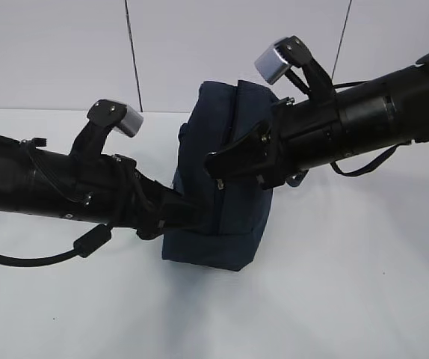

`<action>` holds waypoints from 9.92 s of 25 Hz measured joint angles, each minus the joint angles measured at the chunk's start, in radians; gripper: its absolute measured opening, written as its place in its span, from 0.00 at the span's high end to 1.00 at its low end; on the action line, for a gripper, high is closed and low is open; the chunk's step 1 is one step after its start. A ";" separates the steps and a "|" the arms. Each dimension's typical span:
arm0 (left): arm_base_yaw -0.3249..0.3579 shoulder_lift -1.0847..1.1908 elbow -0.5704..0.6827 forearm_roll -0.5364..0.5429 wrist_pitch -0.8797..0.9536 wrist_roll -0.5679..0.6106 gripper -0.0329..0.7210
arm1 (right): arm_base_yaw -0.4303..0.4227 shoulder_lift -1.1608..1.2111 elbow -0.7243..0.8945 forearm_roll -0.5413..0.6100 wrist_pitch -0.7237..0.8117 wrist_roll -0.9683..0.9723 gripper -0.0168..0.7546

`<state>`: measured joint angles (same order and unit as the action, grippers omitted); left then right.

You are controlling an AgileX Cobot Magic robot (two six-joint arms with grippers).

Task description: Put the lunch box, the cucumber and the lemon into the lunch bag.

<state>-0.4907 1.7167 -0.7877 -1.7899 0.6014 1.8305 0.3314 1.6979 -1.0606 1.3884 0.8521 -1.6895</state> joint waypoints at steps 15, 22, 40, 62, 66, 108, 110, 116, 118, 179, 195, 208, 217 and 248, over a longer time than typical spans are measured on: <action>0.000 -0.018 0.000 0.066 -0.119 0.067 0.40 | 0.000 0.000 0.000 -0.079 0.051 0.054 0.95; 0.000 -0.031 0.000 0.089 -0.107 0.225 0.40 | 0.000 0.000 -0.002 -0.085 0.055 0.061 0.95; 0.000 0.016 -0.016 0.000 0.027 0.372 0.87 | 0.000 0.000 -0.002 -0.091 0.097 0.080 0.95; 0.000 0.016 -0.017 -0.003 0.039 0.361 0.94 | 0.000 0.002 -0.083 -0.222 -0.032 0.124 0.95; 0.000 0.016 -0.017 -0.003 0.041 0.360 0.94 | 0.000 0.002 -0.083 -0.227 -0.060 0.126 0.95; 0.000 0.016 0.030 -0.028 0.008 0.357 0.94 | -0.002 0.059 -0.097 -0.145 0.003 0.795 0.95; 0.000 0.016 0.030 -0.028 0.005 0.357 0.94 | -0.002 0.070 -0.097 -0.122 0.005 0.799 0.95; 0.000 0.016 0.030 -0.028 -0.010 0.357 0.94 | -0.018 0.077 -0.097 -0.096 -0.018 0.801 0.95; 0.000 0.016 0.030 -0.028 -0.015 0.357 0.94 | -0.038 0.079 -0.097 -0.092 -0.018 0.801 0.95; 0.000 0.016 0.028 -0.048 -0.069 0.353 0.94 | -0.114 0.316 -0.361 0.011 0.294 0.703 0.95; 0.000 0.016 0.028 -0.053 -0.106 0.353 0.94 | -0.114 0.515 -0.731 -0.244 0.414 0.948 0.95; 0.000 0.016 0.026 -0.058 -0.125 0.353 0.94 | -0.110 0.517 -0.771 -0.350 0.420 1.231 0.95; 0.000 0.014 0.026 -0.058 -0.149 0.353 0.94 | -0.110 0.517 -0.773 -0.354 0.420 1.441 0.95; -0.002 0.044 0.012 -0.080 -0.185 0.353 0.94 | -0.126 0.480 -0.771 -0.347 0.426 1.237 0.95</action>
<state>-0.4930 1.7605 -0.7758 -1.8695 0.4169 2.1835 0.2053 2.1781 -1.8317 1.0417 1.2781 -0.4528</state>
